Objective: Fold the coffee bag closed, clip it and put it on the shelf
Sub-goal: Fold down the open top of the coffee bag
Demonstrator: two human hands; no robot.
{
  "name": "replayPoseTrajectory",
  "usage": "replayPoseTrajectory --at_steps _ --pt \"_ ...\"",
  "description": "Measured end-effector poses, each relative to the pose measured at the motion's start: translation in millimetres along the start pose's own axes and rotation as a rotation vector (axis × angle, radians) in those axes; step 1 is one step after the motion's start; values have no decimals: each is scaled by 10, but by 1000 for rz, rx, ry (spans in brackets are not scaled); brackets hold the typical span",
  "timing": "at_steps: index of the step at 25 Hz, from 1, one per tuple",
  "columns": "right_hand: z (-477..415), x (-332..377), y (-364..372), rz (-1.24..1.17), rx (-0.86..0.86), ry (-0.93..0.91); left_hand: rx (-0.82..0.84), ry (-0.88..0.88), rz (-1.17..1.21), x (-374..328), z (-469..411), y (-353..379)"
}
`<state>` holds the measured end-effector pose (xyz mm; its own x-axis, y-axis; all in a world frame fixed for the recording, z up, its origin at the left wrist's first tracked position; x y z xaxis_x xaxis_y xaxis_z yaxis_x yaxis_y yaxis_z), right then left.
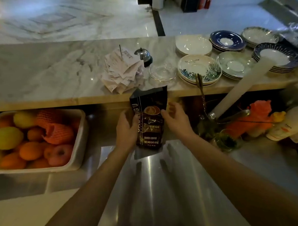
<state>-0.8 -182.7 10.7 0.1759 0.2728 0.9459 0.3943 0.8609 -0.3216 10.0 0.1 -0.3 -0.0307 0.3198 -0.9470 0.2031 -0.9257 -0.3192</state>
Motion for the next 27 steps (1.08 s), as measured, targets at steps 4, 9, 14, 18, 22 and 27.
replayPoseTrajectory --at_steps 4,9,14,18,22,27 --pt "-224 -118 221 -4 -12 64 -22 5 42 197 -256 196" --pt "-251 -231 281 -72 -73 -6 -31 40 160 368 -358 265" --pt "112 -248 193 -111 -93 -19 -54 121 194 307 31 29" --pt "627 -146 -44 -102 -94 -81 -69 114 226 101 548 -217" --pt "1225 -105 -351 -78 -111 -89 -19 122 143 22 1074 -436" --pt "1831 -286 -695 -92 -151 -68 1 51 196 65 1732 -486"
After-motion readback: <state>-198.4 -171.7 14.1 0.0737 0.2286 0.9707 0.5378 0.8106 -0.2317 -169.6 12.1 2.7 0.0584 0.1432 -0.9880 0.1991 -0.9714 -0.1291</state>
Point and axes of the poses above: each hand's wrist, its own z-axis away from the middle knuckle, its own y-axis out of the palm, x = y × z, the point moved 1 cm from there along -z, towards the middle knuckle, and after that the axes turned 12 degrees about -x, right-handed, at the moved point
